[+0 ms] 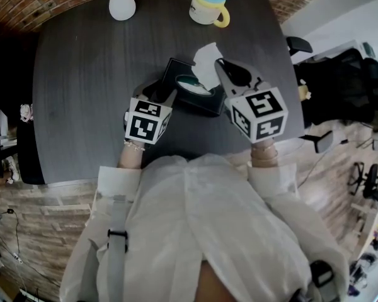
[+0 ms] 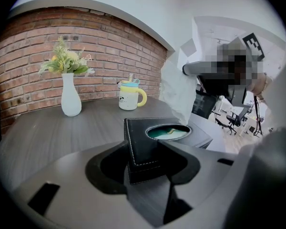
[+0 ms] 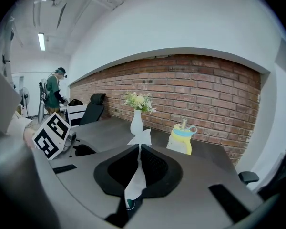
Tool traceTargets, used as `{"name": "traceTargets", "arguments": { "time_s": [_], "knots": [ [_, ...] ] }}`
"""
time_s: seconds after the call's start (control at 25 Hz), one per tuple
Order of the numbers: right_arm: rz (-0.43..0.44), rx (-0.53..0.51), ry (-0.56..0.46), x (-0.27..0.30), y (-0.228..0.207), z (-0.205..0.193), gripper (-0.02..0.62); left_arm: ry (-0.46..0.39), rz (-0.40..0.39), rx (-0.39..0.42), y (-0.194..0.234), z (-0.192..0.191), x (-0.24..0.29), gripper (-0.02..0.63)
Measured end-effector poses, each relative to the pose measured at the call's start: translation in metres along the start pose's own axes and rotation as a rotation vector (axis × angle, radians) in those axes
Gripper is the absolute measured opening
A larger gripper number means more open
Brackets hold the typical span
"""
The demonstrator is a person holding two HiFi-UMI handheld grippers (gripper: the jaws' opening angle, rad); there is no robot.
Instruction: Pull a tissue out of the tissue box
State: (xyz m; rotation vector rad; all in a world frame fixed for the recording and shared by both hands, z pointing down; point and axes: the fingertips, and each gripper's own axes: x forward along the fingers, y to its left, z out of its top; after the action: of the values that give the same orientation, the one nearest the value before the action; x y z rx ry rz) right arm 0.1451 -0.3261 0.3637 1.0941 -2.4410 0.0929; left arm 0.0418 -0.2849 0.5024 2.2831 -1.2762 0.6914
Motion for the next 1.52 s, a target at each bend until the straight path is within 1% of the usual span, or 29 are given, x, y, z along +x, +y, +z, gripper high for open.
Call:
{"name": "traceTargets", "arguments": {
  "time_s": [0.2,0.32,0.4,0.52,0.68,0.84,0.96,1.08,1.28,1.36,1.52],
  "knots": [
    [-0.008,0.007,-0.003,-0.005,0.002,-0.002,0.011,0.003,-0.018,-0.015,0.001,0.001,0.000,0.173],
    [-0.012,0.014,-0.018,-0.008,0.003,-0.001,0.011,-0.008,0.000,-0.030,0.006,0.003,-0.002,0.173],
    [-0.014,0.024,-0.030,-0.010,0.002,-0.001,0.011,-0.031,0.015,-0.036,0.008,0.009,-0.006,0.173],
    [-0.021,0.028,-0.040,-0.012,0.001,-0.001,0.011,-0.070,0.011,-0.040,0.006,0.023,-0.014,0.173],
    [-0.027,0.020,-0.036,-0.012,0.002,-0.002,0.011,-0.112,-0.016,-0.026,0.000,0.039,-0.025,0.173],
    [-0.032,0.024,-0.052,-0.017,0.002,0.001,0.011,-0.162,-0.039,-0.015,-0.006,0.055,-0.037,0.172],
    [-0.034,0.028,-0.068,-0.022,0.003,0.002,0.011,-0.182,-0.061,-0.004,-0.014,0.061,-0.045,0.168],
    [-0.031,0.026,-0.094,-0.028,0.005,0.007,0.011,-0.202,-0.060,-0.002,-0.021,0.064,-0.050,0.145],
    [-0.046,0.050,-0.104,-0.037,0.005,0.003,0.011,-0.263,-0.024,-0.002,-0.026,0.074,-0.058,0.086],
    [-0.053,0.057,-0.106,-0.041,0.006,0.001,0.011,-0.280,-0.027,-0.001,-0.030,0.077,-0.060,0.053],
    [-0.059,0.067,-0.116,-0.047,0.007,-0.001,0.011,-0.309,-0.036,0.013,-0.036,0.079,-0.064,0.016]
  ]
}}
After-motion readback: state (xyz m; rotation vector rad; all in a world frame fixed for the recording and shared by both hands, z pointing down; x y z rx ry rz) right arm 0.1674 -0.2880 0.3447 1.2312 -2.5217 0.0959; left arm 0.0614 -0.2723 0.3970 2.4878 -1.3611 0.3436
